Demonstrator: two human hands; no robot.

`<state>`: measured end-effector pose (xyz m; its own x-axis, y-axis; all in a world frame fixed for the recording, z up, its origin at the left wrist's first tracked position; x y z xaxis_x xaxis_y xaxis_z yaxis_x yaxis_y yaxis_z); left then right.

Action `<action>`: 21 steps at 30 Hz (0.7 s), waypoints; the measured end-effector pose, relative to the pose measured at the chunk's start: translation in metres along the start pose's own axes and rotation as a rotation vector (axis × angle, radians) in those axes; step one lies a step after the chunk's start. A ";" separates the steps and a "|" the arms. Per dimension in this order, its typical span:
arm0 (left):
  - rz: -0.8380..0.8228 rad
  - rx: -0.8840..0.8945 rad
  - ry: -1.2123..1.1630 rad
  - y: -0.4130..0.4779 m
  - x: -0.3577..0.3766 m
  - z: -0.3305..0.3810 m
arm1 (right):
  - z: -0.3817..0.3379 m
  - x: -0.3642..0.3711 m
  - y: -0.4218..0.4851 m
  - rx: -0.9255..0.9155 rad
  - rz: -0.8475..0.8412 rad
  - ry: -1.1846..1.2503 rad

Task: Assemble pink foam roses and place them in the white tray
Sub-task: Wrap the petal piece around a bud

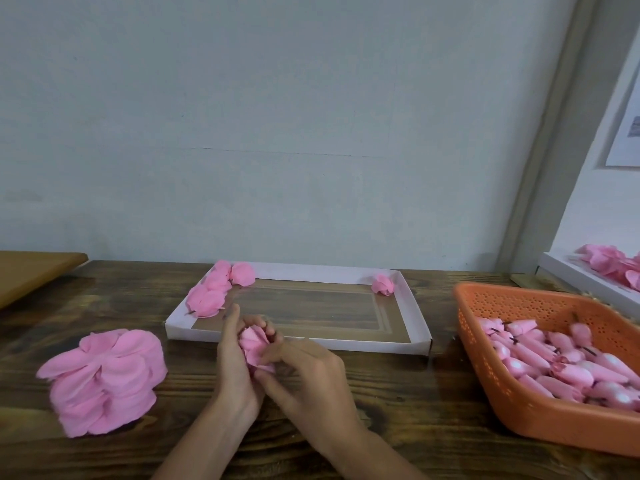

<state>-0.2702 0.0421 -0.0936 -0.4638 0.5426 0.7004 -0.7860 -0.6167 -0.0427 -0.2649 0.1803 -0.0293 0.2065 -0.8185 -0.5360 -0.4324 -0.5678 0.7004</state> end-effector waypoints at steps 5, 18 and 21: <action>-0.060 0.002 -0.074 -0.002 0.007 0.003 | 0.014 -0.001 -0.001 0.127 0.079 0.091; -0.128 -0.069 0.038 -0.018 0.022 0.001 | 0.037 0.002 -0.004 0.284 0.109 0.182; -0.143 -0.078 0.036 -0.021 0.026 0.000 | 0.033 0.000 0.002 0.203 0.030 0.069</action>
<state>-0.2663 0.0690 -0.0743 -0.3580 0.6424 0.6777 -0.8738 -0.4863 -0.0007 -0.2946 0.1818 -0.0435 0.2472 -0.8428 -0.4782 -0.6059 -0.5195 0.6025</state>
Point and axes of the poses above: each hand's wrist, its own y-axis towards the middle knuckle, its own x-axis out of the palm, z = x × y, the point moved 8 cm from there along y, towards the middle knuckle, and after that the axes turned 1 degree about y, right-handed, at the moved point
